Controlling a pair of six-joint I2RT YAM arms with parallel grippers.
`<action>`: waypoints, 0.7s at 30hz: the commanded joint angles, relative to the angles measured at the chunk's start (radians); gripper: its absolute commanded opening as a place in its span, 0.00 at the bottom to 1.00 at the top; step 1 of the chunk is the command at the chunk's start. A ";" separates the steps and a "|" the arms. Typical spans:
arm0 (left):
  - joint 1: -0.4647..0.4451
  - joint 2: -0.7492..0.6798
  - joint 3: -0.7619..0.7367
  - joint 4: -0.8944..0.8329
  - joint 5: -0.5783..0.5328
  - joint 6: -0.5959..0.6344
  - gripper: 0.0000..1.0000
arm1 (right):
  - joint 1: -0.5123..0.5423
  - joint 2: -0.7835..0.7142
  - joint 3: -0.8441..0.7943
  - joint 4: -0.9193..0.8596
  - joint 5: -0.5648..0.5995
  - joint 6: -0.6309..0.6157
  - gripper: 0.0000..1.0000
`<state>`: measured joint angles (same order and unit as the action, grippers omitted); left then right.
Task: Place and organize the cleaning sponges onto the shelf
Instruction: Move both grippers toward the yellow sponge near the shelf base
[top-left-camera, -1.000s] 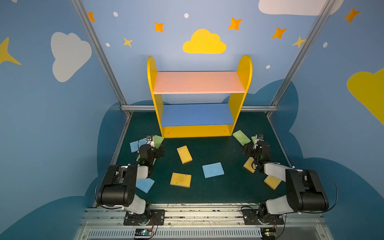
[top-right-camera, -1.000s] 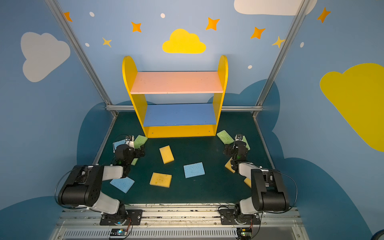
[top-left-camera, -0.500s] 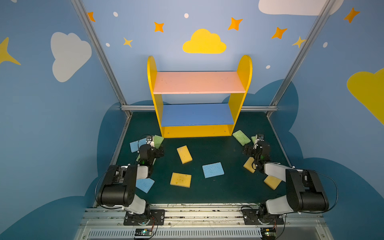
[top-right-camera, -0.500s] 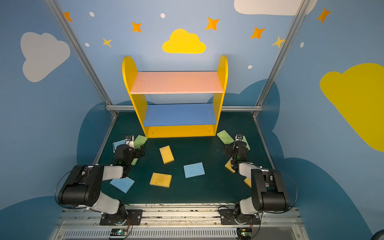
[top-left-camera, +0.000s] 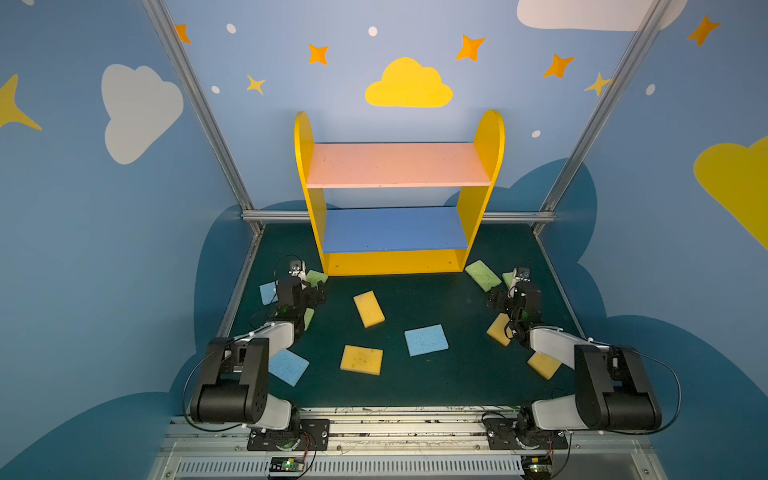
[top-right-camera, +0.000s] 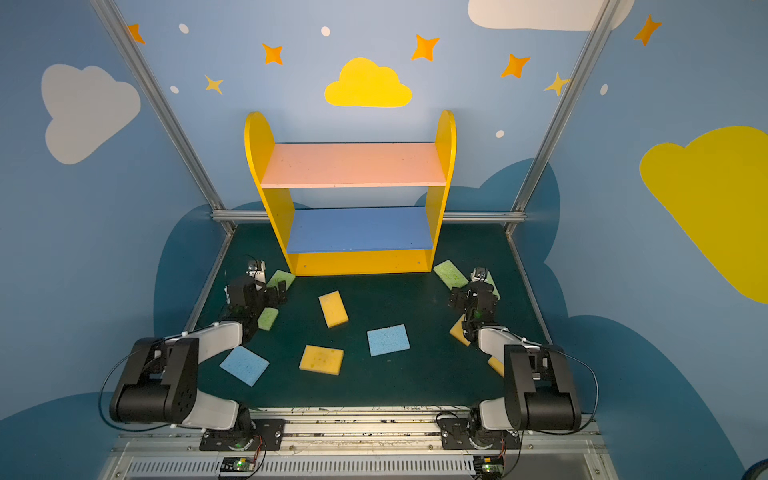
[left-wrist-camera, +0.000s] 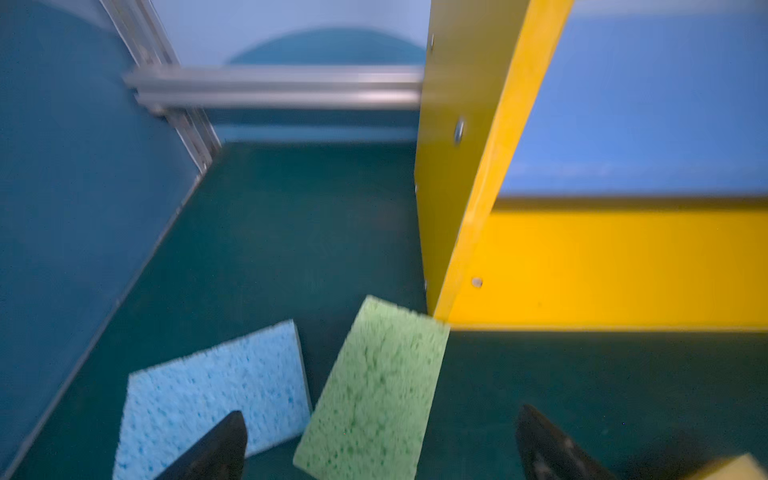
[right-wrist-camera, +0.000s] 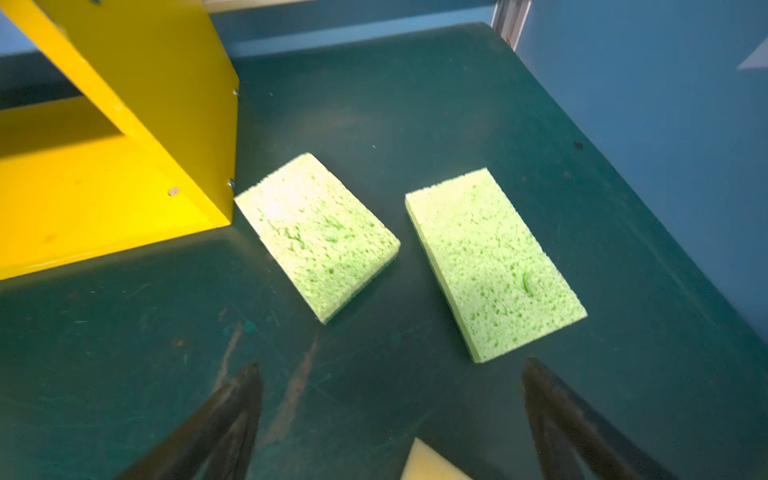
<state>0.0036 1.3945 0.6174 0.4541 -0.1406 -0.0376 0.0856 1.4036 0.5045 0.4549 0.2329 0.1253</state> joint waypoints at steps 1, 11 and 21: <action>-0.006 -0.087 0.036 -0.122 0.076 -0.003 0.99 | 0.016 -0.038 -0.019 0.040 0.028 -0.090 0.94; -0.181 -0.242 0.239 -0.511 0.143 -0.220 0.99 | 0.026 -0.287 0.399 -0.623 -0.378 0.099 0.92; -0.425 -0.330 0.074 -0.592 0.010 -0.479 0.99 | 0.394 -0.184 0.360 -0.554 -0.552 0.360 0.72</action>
<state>-0.3908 1.0824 0.7483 -0.0742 -0.0811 -0.3988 0.3756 1.1564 0.8780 -0.0811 -0.2615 0.3878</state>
